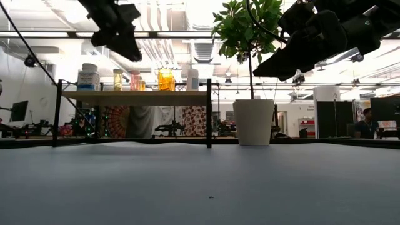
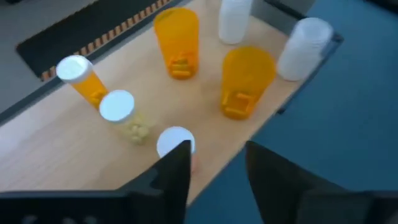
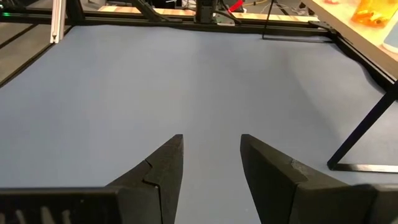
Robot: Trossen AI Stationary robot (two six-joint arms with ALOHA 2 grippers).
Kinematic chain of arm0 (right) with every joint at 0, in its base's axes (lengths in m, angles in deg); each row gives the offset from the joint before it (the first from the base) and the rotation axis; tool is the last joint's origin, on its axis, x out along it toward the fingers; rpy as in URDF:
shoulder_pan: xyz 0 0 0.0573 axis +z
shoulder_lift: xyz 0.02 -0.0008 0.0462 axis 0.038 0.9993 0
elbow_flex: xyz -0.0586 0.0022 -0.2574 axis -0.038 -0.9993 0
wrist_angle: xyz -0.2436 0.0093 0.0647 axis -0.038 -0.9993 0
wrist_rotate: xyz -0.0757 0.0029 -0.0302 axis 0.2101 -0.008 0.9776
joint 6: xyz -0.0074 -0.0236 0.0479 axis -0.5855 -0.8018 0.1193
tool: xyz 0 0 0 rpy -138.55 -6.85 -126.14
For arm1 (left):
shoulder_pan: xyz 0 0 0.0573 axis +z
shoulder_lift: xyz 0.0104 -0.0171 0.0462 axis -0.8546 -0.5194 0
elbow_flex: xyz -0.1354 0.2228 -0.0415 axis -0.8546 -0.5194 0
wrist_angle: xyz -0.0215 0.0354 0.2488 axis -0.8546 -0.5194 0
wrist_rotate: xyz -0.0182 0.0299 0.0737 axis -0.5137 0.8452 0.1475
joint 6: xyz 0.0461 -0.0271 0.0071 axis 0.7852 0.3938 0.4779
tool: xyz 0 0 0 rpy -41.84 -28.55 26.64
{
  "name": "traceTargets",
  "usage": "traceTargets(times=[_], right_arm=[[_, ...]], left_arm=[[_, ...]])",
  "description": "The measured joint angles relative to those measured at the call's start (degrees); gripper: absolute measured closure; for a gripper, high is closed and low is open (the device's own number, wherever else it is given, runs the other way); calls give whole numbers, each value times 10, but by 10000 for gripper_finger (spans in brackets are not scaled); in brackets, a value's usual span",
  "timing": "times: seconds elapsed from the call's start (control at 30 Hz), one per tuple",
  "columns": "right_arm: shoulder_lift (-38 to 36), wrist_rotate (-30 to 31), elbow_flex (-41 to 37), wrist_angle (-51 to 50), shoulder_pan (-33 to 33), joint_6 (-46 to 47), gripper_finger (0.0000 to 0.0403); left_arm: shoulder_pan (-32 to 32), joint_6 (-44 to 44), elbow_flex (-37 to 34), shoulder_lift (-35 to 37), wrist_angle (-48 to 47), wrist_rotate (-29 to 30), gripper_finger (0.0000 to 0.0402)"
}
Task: Pick and place medicine bottles onto shelf by color
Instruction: Adjust the pill bottles on the shelf
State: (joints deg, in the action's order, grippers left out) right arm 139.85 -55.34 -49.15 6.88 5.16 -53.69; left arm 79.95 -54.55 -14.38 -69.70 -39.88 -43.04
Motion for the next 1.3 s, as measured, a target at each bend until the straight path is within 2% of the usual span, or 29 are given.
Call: traceTargets(times=[0.2, 0.33, 0.5, 1.3], right_arm=[[0, 0, 0, -1, 0, 2, 252], [0, 0, 0, -3, 0, 7, 252], [0, 0, 0, -4, 0, 7, 252], [0, 0, 0, -4, 0, 7, 252]], left_arm=[[1, 5, 0, -30, 5, 35, 360], [1, 12, 0, -37, 5, 36, 396], [1, 17, -1, -38, 4, 69, 396], [1, 16, -2, -37, -26, 69, 396]])
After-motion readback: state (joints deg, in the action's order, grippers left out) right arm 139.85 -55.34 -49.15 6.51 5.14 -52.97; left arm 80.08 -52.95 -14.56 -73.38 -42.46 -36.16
